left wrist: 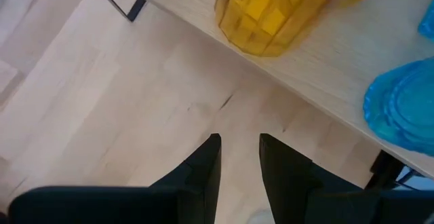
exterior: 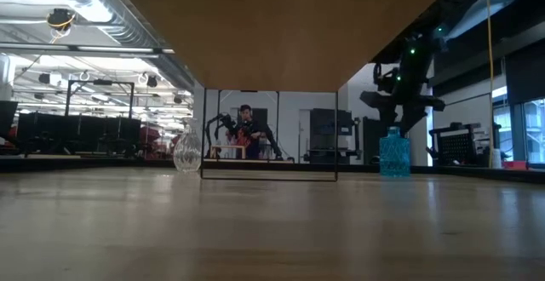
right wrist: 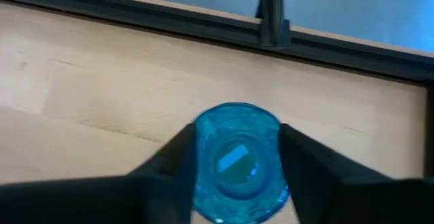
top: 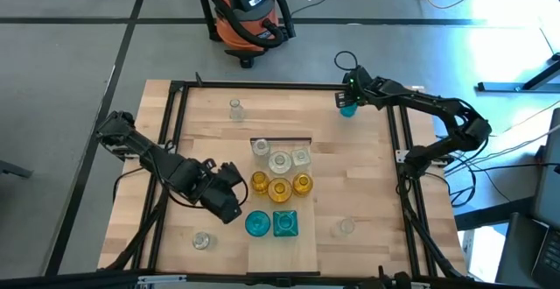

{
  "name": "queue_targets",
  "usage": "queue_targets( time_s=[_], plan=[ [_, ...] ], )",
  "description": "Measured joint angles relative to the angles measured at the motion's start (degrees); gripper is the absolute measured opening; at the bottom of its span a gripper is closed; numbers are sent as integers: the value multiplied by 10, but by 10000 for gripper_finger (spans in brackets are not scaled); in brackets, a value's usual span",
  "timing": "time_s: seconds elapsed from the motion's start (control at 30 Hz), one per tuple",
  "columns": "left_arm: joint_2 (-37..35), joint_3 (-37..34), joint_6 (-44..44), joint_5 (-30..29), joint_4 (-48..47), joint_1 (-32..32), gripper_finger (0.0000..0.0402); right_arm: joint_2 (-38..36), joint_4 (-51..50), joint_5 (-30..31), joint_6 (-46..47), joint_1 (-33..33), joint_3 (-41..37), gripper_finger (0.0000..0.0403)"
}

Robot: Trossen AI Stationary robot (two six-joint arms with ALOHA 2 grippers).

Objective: Sort vases onto shelf
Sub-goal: Put the blue vase on the shelf aligned with the other blue vases

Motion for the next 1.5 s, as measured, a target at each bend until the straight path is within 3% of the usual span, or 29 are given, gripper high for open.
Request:
queue_targets(
  time_s=[0.17,0.43,0.67,0.87,1.07,1.27,1.43,1.5],
  plan=[
    [0,0,-13,-11,0,-12,94,-3,-4,-21,-1,1,1,76],
    [0,0,-13,-16,0,-25,94,-47,-55,-34,4,9,0,75],
    [0,0,0,-27,-15,-26,94,-127,-146,-18,33,89,0,75],
    [0,0,22,-36,-18,-26,94,-213,-226,-11,127,234,13,75],
    [0,0,21,-24,-24,-25,94,-257,-302,19,247,439,71,75],
    [0,0,22,-30,-54,-26,94,-223,-355,92,360,655,167,75],
    [0,0,23,-30,-64,-25,94,-165,-407,170,484,795,241,75],
    [0,0,23,-30,-64,-25,94,-138,-400,198,493,840,262,75]
  ],
)
